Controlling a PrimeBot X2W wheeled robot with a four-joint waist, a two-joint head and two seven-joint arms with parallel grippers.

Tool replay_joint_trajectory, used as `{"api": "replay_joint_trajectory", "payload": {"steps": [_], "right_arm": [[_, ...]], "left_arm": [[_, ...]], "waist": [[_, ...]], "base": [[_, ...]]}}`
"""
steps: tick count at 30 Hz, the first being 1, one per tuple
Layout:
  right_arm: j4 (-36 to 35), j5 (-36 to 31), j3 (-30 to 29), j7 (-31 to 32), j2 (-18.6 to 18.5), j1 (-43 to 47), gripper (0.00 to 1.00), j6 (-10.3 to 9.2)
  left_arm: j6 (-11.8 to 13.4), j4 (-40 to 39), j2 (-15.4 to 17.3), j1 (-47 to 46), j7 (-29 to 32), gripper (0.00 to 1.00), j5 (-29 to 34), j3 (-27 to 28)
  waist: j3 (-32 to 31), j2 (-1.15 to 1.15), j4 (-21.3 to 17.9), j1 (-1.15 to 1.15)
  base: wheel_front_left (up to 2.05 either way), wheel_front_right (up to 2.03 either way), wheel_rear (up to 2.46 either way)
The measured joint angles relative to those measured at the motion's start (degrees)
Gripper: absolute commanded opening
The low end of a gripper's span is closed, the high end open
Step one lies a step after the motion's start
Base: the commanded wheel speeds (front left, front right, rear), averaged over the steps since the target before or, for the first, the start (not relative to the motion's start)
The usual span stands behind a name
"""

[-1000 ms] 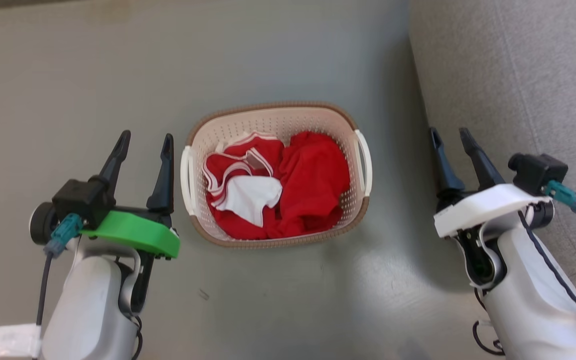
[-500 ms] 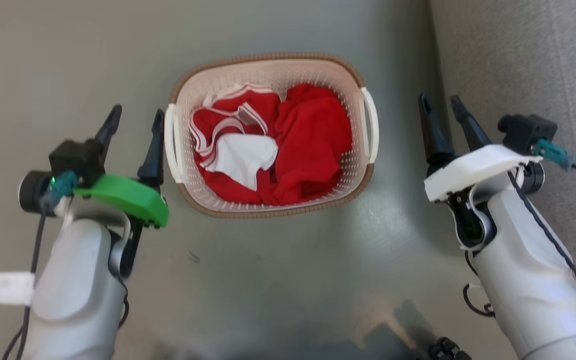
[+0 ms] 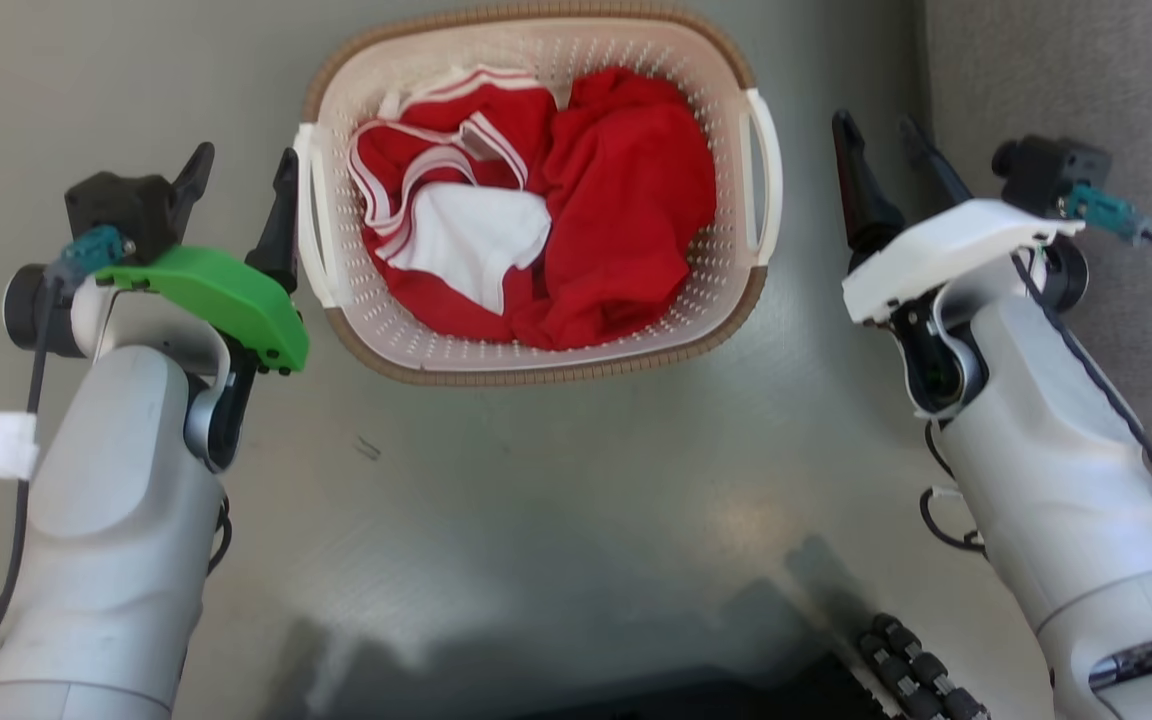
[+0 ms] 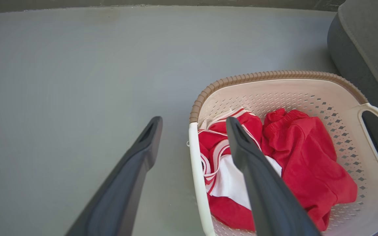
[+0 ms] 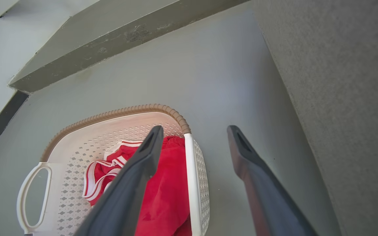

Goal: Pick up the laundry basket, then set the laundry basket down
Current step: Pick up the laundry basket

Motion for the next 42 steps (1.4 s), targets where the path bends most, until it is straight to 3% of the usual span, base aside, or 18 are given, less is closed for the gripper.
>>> {"api": "replay_joint_trajectory", "payload": {"steps": [9,23,42], "right_arm": [[5.2,1.0,2.18,0.32,0.02,-5.54,1.0,0.01],[8.9,7.72,10.28,0.83,-0.01,-11.37,1.0,0.53],[13.38,14.13,15.53,0.83,-0.03,-15.08,1.0,0.53]], "left_arm": [[-0.03,5.36,-0.04,-5.17,2.46,1.0,-1.44,-1.91],[-0.03,12.3,-1.65,-12.07,5.15,1.0,-3.8,-5.67],[-0.05,17.73,-2.75,-16.34,4.76,1.0,-6.65,-9.25]], "waist": [[5.16,0.0,-0.17,0.0],[11.81,0.0,0.23,0.0],[14.66,0.0,1.65,-0.01]], "base": [[0.0,0.0,0.0],[0.0,0.0,0.0],[0.0,0.0,0.0]]}}
